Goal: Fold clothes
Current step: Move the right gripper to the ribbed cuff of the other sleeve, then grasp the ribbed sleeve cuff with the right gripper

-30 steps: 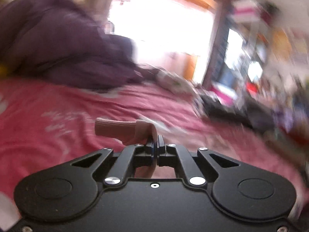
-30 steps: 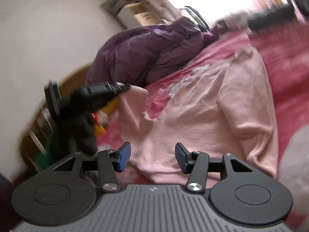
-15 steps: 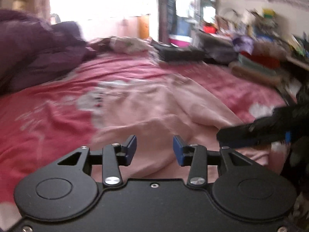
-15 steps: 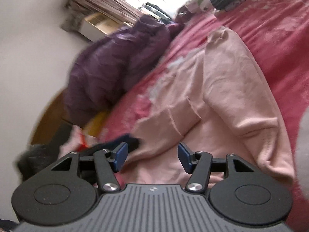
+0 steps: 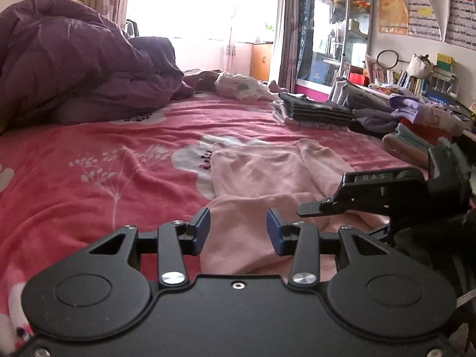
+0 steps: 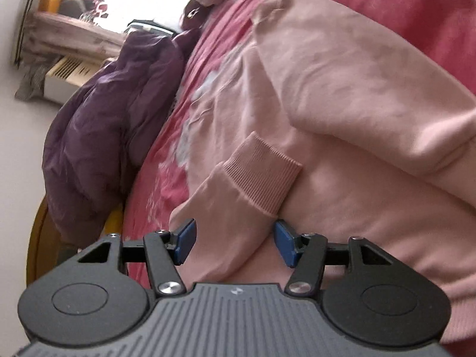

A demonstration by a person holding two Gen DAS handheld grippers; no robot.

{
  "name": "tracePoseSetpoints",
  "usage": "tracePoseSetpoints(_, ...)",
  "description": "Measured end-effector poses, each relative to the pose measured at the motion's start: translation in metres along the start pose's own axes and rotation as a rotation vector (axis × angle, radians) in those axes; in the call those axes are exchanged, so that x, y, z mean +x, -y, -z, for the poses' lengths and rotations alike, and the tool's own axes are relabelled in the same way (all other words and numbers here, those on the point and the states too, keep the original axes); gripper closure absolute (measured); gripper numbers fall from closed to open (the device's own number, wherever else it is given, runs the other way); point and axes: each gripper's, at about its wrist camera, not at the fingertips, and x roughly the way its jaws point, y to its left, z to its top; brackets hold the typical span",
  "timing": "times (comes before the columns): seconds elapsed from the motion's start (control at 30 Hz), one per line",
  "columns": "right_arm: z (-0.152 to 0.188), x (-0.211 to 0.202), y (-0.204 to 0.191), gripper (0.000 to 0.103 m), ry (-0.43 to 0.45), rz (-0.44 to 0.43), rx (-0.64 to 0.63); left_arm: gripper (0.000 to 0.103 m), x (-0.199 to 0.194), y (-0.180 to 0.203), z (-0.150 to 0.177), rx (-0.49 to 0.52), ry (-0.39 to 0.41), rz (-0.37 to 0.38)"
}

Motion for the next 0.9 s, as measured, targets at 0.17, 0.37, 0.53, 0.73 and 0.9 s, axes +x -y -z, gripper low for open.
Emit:
tracePoseSetpoints(0.17,0.004,-0.001,0.009,0.046,0.055,-0.034,0.032,0.063,0.002,-0.005,-0.002,-0.018,0.009,0.011)
tracePoseSetpoints(0.37,0.001,0.002,0.015,0.049,0.116,-0.091,0.047,0.063,0.006,-0.006,0.000,0.003,-0.026,0.028)
tracePoseSetpoints(0.53,-0.001,0.005,0.020,0.053,0.166,-0.139,0.059,0.059,0.013,-0.004,0.008,0.044,-0.094,0.022)
tracePoseSetpoints(0.73,-0.005,0.016,0.017,0.063,0.157,-0.104,0.059,0.056,0.019,-0.003,0.015,0.071,-0.148,0.007)
tracePoseSetpoints(0.9,-0.004,0.017,0.026,0.068,0.154,-0.206,0.170,0.056,0.016,-0.001,0.016,0.076,-0.143,0.004)
